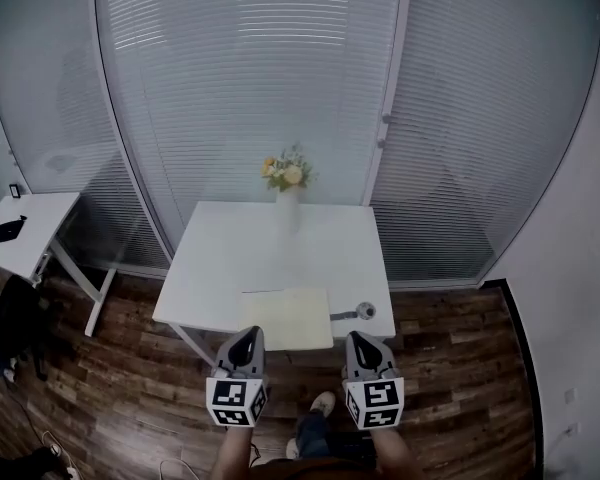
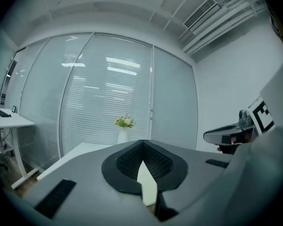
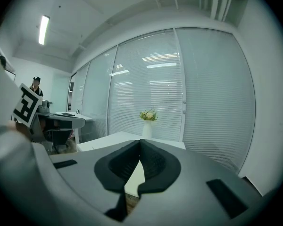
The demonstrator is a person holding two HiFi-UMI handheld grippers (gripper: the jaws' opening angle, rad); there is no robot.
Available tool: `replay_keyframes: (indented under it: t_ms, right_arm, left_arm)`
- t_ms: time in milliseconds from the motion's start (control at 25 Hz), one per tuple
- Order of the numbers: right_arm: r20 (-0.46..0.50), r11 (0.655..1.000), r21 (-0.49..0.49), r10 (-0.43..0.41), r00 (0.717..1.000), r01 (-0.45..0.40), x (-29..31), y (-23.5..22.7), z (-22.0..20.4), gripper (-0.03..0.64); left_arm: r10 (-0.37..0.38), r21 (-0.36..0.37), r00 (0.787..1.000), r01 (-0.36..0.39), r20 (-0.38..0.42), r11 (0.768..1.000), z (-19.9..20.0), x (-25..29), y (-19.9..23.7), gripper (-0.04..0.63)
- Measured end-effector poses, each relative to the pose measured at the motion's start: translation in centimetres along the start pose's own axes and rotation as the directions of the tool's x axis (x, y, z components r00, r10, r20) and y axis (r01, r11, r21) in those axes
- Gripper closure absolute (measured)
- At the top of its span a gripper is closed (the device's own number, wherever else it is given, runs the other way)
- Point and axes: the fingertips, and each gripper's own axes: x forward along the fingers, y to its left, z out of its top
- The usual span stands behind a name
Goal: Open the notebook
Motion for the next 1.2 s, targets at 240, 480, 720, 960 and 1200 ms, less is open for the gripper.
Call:
replay_keyframes:
  t_ms: [240, 480, 720, 960, 1200]
  right_arm:
    - [-0.012, 1.0, 0.005, -0.002, 1.0, 0.002, -0.4, -0.3, -0.4, 0.605]
    - [-0.032, 1.0, 0.014, -0.016, 0.999, 0.017, -0.5, -0.8, -1.4, 0.604]
    - [-0.051, 1.0, 0.0, -0.02, 0.999, 0.02, -0.7, -0.6, -1.8, 0.604]
    - [-0.063, 0.999, 0.022, -0.022, 0.998, 0.023, -0.9, -0.9, -2.7, 0.605]
    - [-0.067, 1.0, 0.024, -0.002, 0.998, 0.004, -1.0, -0.5, -3.0, 0.604]
  left_arm:
    - [0.007, -0.027, 1.0, -0.007, -0.016, 1.0, -0.7, 0.2, 0.1, 0.571]
    - [0.015, -0.008, 1.0, -0.015, -0.025, 1.0, -1.4, 0.0, -0.1, 0.571]
    - [0.008, -0.027, 0.999, -0.009, -0.039, 1.0, -2.4, 0.1, -0.1, 0.571]
    - [0.005, -0.043, 0.998, -0.008, -0.064, 0.999, -3.4, 0.1, 0.0, 0.571]
    - [0.014, -0.051, 0.997, -0.017, -0.07, 0.999, -3.7, 0.0, 0.6, 0.571]
